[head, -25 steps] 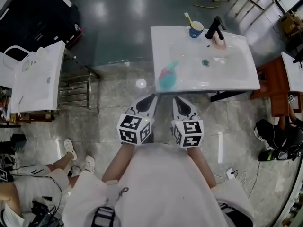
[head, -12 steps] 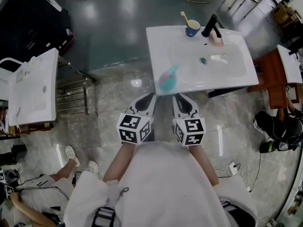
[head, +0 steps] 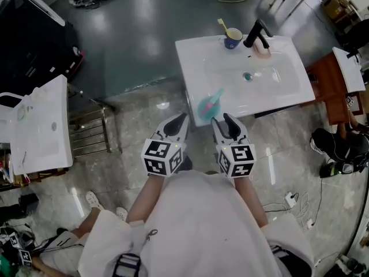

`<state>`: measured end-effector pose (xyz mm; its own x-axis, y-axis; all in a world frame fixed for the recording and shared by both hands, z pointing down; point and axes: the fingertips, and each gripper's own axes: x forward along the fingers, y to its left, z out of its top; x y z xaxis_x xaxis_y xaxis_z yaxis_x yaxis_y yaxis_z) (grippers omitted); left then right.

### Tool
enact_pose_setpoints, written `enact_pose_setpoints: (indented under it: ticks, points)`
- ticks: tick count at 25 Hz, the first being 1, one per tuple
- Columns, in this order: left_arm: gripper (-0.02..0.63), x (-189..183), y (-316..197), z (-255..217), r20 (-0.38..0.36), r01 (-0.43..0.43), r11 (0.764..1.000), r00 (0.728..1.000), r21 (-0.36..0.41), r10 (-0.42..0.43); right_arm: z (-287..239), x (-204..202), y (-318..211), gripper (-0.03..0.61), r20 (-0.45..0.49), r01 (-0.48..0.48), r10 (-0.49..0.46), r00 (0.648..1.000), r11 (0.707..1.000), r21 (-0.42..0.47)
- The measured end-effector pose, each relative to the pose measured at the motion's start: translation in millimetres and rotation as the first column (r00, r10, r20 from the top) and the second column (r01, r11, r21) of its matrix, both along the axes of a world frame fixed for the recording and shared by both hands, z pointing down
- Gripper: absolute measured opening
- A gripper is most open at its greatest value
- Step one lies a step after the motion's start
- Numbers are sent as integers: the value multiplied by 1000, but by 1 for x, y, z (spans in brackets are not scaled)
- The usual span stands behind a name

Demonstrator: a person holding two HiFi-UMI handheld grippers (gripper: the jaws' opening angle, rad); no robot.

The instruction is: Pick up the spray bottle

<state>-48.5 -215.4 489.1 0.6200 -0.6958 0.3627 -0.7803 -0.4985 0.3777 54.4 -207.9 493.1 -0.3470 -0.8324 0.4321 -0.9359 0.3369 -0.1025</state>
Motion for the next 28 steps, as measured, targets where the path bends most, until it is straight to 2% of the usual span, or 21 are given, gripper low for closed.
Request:
enact_pose_setpoints:
  ticks: [5,17,23,28]
  points:
    - [32,-3,-16,3,-6,-37,999,999,0,37,2,1,-6,169,-16,-36,36,999,999,-1]
    - [32,1,-30,9,3,-74,997,997,-5,74,-5,5,-8,186,-16,-38,39,999,999,18]
    - [32,4,-38,10,20,-59,998,998,-7,59,-7,3,-16,199,-20,5,-5,1000,999,33]
    - [32,6,-50,8,33,-33,999,999,-9,33,-8,0,-26,207,-36,77,-76,996,996,39]
